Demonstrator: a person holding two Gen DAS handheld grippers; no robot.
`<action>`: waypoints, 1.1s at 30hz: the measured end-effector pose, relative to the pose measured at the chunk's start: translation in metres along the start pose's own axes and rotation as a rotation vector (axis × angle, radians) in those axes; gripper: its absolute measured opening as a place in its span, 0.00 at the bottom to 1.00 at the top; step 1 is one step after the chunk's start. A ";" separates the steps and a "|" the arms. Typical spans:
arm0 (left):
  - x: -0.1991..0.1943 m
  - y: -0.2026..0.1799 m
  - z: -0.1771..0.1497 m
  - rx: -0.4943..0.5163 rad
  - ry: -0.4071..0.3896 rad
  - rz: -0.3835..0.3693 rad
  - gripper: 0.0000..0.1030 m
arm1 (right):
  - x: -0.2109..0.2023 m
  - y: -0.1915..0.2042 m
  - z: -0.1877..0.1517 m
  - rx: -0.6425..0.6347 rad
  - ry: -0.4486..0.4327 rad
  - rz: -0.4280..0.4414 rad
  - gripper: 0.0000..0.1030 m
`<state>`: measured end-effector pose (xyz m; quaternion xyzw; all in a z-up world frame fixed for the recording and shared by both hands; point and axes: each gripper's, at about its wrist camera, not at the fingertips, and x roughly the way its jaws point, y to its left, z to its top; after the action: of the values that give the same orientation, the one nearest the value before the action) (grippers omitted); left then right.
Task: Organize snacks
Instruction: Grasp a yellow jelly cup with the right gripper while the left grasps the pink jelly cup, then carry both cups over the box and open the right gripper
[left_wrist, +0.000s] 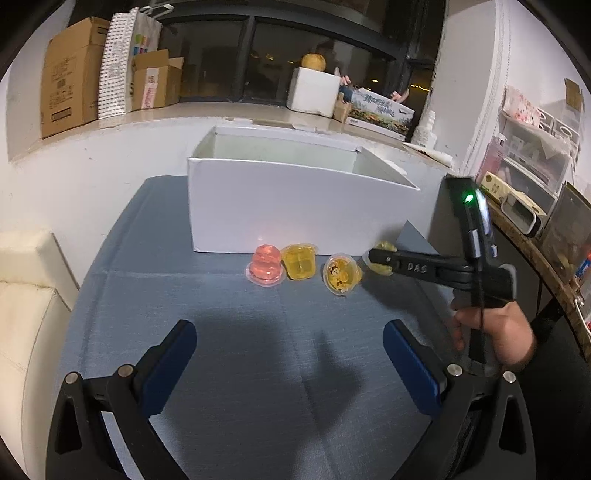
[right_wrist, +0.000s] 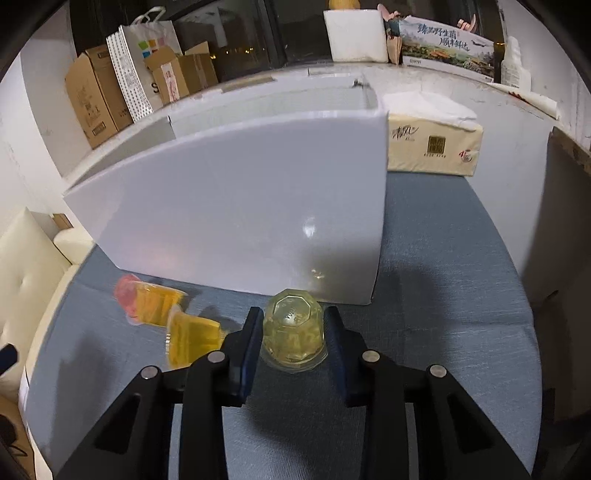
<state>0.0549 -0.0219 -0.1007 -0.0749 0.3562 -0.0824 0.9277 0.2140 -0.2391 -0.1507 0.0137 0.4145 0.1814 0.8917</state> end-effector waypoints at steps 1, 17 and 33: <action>0.005 0.001 0.003 0.011 0.004 -0.008 1.00 | -0.006 0.001 -0.001 0.001 -0.010 0.007 0.35; 0.137 0.039 0.055 0.104 0.166 0.029 0.99 | -0.099 0.019 -0.052 0.010 -0.131 0.113 0.35; 0.101 0.018 0.052 0.150 0.078 -0.046 0.36 | -0.103 0.024 -0.054 -0.010 -0.143 0.135 0.35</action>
<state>0.1658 -0.0209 -0.1316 -0.0099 0.3830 -0.1331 0.9140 0.1058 -0.2574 -0.1062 0.0499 0.3472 0.2417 0.9047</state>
